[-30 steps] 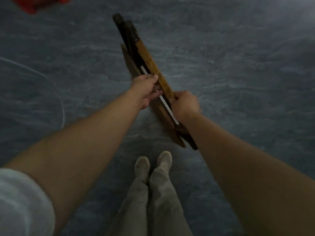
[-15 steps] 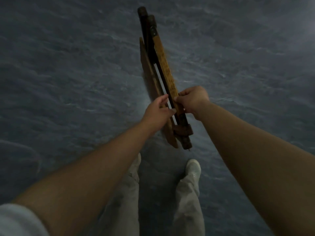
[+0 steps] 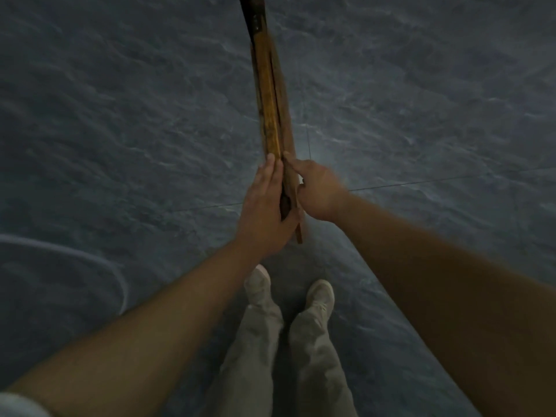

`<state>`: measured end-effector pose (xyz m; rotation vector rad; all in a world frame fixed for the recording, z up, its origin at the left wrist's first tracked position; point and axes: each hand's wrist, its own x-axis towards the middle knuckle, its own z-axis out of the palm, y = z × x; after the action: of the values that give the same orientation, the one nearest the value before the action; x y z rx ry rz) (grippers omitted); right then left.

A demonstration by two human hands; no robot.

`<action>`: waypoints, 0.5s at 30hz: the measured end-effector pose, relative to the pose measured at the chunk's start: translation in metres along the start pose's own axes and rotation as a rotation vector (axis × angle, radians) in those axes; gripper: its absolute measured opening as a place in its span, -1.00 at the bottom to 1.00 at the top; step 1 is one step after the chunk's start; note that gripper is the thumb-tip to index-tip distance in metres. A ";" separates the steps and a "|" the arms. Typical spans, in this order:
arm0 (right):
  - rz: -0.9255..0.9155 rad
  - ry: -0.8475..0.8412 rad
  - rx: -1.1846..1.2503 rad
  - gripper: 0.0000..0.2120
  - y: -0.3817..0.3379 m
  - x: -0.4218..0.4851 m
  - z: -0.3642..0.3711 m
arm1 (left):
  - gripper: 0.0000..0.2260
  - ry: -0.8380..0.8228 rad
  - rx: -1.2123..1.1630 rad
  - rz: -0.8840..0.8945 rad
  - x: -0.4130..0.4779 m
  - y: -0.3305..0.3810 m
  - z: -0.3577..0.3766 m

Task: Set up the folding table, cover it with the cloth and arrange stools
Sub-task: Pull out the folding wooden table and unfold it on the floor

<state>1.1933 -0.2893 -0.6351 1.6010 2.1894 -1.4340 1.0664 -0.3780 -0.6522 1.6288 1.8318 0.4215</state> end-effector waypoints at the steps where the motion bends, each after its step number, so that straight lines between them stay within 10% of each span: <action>1: -0.015 0.025 -0.038 -0.27 0.009 -0.001 0.005 | -0.21 0.017 0.005 -0.004 -0.002 0.001 0.005; 15: 0.089 -0.016 -0.354 -0.01 0.102 0.001 0.137 | -0.40 0.173 0.205 -0.010 -0.001 -0.002 0.036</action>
<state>1.2129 -0.3829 -0.7767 1.5310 2.1790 -0.9632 1.0882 -0.3859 -0.6797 1.7656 2.0681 0.3915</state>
